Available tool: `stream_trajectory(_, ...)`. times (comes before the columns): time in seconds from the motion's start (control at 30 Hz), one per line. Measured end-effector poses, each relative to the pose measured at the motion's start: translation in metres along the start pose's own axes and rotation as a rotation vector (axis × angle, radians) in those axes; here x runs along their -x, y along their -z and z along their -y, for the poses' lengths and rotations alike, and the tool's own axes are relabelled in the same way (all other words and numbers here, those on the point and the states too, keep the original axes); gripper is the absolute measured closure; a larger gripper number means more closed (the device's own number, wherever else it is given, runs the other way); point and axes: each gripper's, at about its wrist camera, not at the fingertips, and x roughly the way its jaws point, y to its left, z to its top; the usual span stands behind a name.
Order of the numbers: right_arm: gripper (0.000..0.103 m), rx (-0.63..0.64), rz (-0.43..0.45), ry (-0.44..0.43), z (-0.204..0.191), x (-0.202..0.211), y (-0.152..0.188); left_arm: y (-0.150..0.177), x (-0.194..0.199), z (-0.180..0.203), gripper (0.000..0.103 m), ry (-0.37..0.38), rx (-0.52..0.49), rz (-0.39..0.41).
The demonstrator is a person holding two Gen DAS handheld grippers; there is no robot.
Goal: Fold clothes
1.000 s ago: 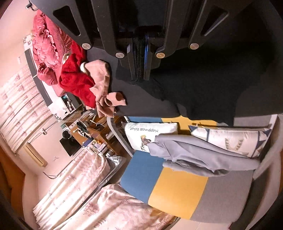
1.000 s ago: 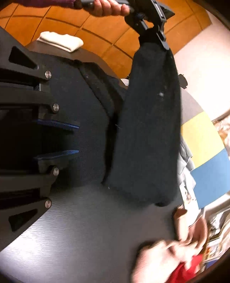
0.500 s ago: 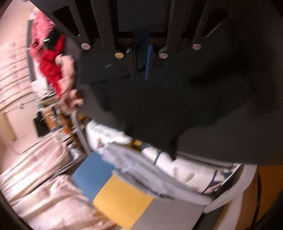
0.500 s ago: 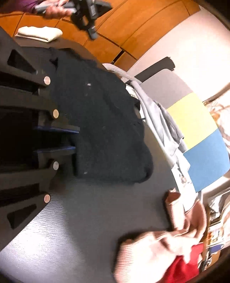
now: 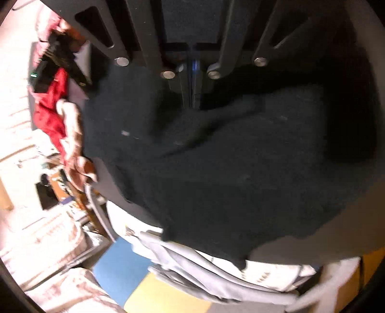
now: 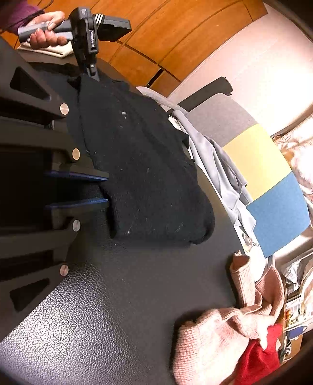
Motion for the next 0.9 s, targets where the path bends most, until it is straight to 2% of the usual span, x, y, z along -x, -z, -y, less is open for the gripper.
stream_trajectory(0.1, 0.089, 0.005, 0.002, 0.006, -0.001, 0.000, 0.000, -0.009, 0.027, 0.025, 0.103, 0.015, -0.060, 0.089)
stream_trajectory(0.23, 0.089, 0.007, 0.005, 0.011, -0.001, 0.000, 0.001, -0.034, 0.071, 0.043, 0.103, 0.066, -0.073, 0.202)
stream_trajectory(0.33, 0.089, 0.002, 0.006, 0.005, 0.000, 0.000, 0.001, -0.050, 0.091, 0.047, 0.103, 0.038, -0.110, 0.249)
stream_trajectory(0.37, 0.089, -0.001, 0.006, 0.002, 0.001, 0.000, 0.001, -0.049, 0.084, 0.042, 0.103, 0.013, -0.110, 0.229)
stream_trajectory(0.4, 0.089, -0.003, 0.007, 0.000, 0.001, 0.000, 0.002, -0.047, 0.076, 0.037, 0.095, -0.012, -0.110, 0.209)
stream_trajectory(0.47, 0.089, -0.006, 0.009, -0.003, 0.002, 0.000, 0.002, -0.043, 0.062, 0.027, 0.066, -0.061, -0.108, 0.168)
stream_trajectory(0.5, 0.089, -0.008, 0.010, -0.006, 0.003, 0.000, 0.002, -0.041, 0.054, 0.022, 0.037, -0.086, -0.108, 0.147)
stream_trajectory(0.53, 0.089, -0.012, 0.010, -0.010, 0.003, 0.000, 0.002, -0.039, 0.047, 0.016, 0.025, -0.111, -0.107, 0.127)
stream_trajectory(0.6, 0.089, -0.018, 0.010, -0.016, 0.004, 0.001, 0.003, -0.026, 0.031, 0.004, 0.025, -0.135, -0.072, 0.124)
stream_trajectory(0.67, 0.089, -0.022, 0.011, -0.021, 0.005, 0.001, 0.003, -0.018, 0.015, -0.004, 0.025, -0.141, -0.040, 0.085)
stream_trajectory(0.77, 0.089, -0.022, 0.012, -0.022, 0.005, 0.001, 0.003, -0.005, -0.006, -0.002, 0.025, -0.188, -0.065, 0.071)
stream_trajectory(0.83, 0.089, -0.021, 0.011, -0.021, 0.006, 0.000, 0.003, 0.003, -0.009, 0.008, 0.025, -0.230, -0.128, 0.120)
stream_trajectory(0.87, 0.089, -0.021, 0.011, -0.020, 0.005, 0.000, 0.003, 0.006, -0.010, 0.015, 0.030, -0.236, -0.162, 0.130)
stream_trajectory(0.9, 0.089, -0.020, 0.011, -0.020, 0.005, 0.000, 0.003, 0.007, -0.013, 0.021, 0.056, -0.259, -0.190, 0.126)
